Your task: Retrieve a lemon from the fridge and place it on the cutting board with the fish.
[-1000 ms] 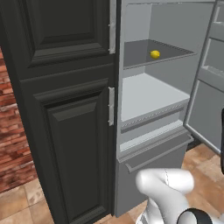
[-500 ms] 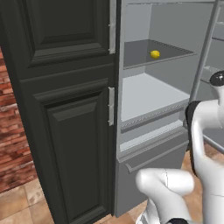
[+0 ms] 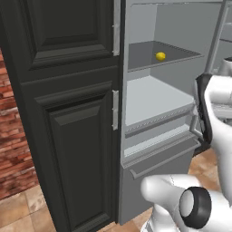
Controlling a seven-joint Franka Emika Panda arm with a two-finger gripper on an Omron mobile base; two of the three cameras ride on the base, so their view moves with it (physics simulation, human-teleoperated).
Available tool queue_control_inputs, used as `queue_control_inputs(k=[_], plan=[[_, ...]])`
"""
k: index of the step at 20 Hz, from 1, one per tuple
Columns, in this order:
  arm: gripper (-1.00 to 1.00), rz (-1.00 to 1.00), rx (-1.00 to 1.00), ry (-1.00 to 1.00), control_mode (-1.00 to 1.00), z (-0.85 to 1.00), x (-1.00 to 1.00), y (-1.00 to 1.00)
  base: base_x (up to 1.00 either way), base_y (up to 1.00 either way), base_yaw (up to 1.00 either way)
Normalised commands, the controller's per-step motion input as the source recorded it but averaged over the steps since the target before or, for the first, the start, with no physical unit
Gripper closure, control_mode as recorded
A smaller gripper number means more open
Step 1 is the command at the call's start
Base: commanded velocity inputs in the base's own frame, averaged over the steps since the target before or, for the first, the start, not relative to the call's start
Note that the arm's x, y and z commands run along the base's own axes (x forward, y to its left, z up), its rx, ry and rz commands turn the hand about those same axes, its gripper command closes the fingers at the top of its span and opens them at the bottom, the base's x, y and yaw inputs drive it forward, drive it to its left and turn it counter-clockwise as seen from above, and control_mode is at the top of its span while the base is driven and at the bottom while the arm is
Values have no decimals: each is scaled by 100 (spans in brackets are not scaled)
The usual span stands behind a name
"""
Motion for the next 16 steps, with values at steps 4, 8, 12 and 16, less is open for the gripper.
queue_control_inputs(k=[4,8,12,16], plan=[[-100,-28,63,-19,-100,-21,37,35,0,0,0],[-100,-6,6,-33,-100,-13,0,98,0,0,0],[-100,-3,-25,-9,-100,7,-3,78,0,0,0],[-100,-1,-46,-2,-100,0,-20,77,0,0,0]])
